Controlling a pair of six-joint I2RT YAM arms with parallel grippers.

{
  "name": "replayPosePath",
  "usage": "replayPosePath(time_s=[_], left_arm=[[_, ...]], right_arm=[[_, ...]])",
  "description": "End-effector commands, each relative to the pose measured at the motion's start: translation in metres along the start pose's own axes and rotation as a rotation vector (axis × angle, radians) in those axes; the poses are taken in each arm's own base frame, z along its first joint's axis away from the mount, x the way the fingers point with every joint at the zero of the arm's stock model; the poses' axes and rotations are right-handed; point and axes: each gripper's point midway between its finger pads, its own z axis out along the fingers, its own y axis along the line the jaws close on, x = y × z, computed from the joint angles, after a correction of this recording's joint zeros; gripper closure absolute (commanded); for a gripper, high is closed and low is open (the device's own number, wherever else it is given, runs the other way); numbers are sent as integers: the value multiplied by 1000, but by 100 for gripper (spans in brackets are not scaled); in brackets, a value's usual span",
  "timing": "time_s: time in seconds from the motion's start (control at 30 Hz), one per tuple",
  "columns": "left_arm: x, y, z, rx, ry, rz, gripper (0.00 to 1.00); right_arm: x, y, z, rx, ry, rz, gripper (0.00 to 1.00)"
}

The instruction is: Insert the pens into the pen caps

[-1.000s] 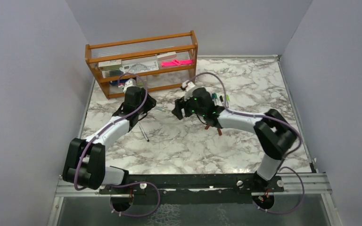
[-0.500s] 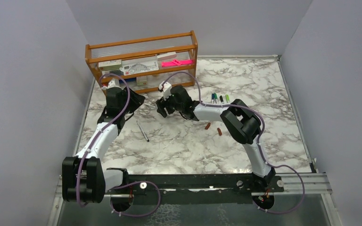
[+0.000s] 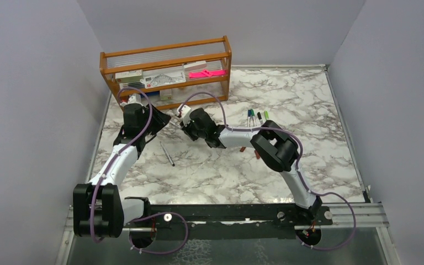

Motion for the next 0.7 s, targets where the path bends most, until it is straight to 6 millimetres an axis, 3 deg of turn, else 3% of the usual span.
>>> replayPosePath(time_s=[0.0,0.1,0.23,0.33,0.47,0.67], left_arm=[[3,-6,0,56,15,10,52],[1,-37,-3,211,35,33,52],[-6,-86,-18,447,50,52,47],[-12,-124,-37,602,28,100,50],[-5,-175,-66,821,18,118,54],[5,-230,-109,1056,-102,170,54]], right_arm=[[27,-4,-9,59,79,8,98],[12,-2,-24,46,52,56,99],[-27,0,-61,-15,-42,198,99],[-60,0,-101,-44,-166,297,99],[-103,-5,-158,-112,-340,427,99],[-140,-20,-239,-187,-592,549,99]])
